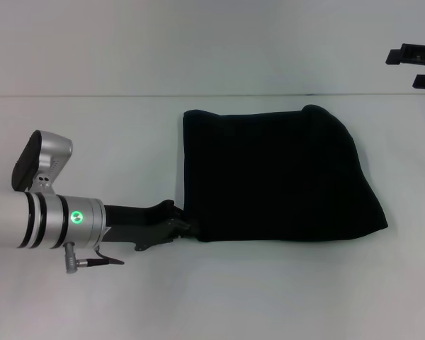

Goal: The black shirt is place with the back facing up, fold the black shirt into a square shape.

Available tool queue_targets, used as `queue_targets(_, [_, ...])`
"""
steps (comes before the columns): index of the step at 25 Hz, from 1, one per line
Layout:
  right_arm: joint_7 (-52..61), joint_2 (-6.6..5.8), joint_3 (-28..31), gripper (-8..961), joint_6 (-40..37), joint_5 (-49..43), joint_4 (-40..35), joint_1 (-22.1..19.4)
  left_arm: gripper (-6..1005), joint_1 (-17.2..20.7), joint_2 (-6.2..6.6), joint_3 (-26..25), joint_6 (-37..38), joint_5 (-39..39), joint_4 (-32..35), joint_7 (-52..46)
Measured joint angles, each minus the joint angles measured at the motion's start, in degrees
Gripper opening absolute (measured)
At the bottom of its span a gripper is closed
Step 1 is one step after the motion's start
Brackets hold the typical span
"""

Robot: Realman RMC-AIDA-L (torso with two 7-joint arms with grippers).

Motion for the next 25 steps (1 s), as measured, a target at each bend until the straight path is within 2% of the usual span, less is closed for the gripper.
queue_targets(4, [-0.01,0.00,0.30,924,-0.04,0.00,0.00,-0.06,212,0.01,0.07,0.00,0.35,0.01,0.04,0.02])
queue_targets(7, [-0.01,0.00,0.35,924,-0.04,0.00,0.00,-0.06,69,-0.03,0.09,0.23,0.61,0.09,0.12,0.13])
queue_targets(11, [-0.02,0.00,0.45,924,-0.17,-0.01,-0.02,-0.05,66,0.40,0.38,0.20,3.72,0.08,0.89,2.20])
queue_targets(16, [-0.01,-0.07,0.57,924,-0.34,-0.01,-0.02,-0.05,65,5.18,0.57,-0.82,11.54,-0.15,7.62,2.86])
queue_targets(19, [-0.01,-0.09,0.58,924,-0.24,-0.01,-0.03,-0.05,66,7.24,0.65,-0.98,13.59,-0.14,9.91,2.23])
queue_targets(22, [-0.01,-0.09,0.58,924,-0.13,-0.01,-0.03,-0.05,66,7.58,0.77,-2.24,13.59,-0.14,9.70,2.57])
queue_targets(25, [0.00,-0.05,0.57,924,-0.17,-0.01,-0.02,-0.05,78,6.32,0.77,-2.87,13.02,-0.38,8.50,2.88])
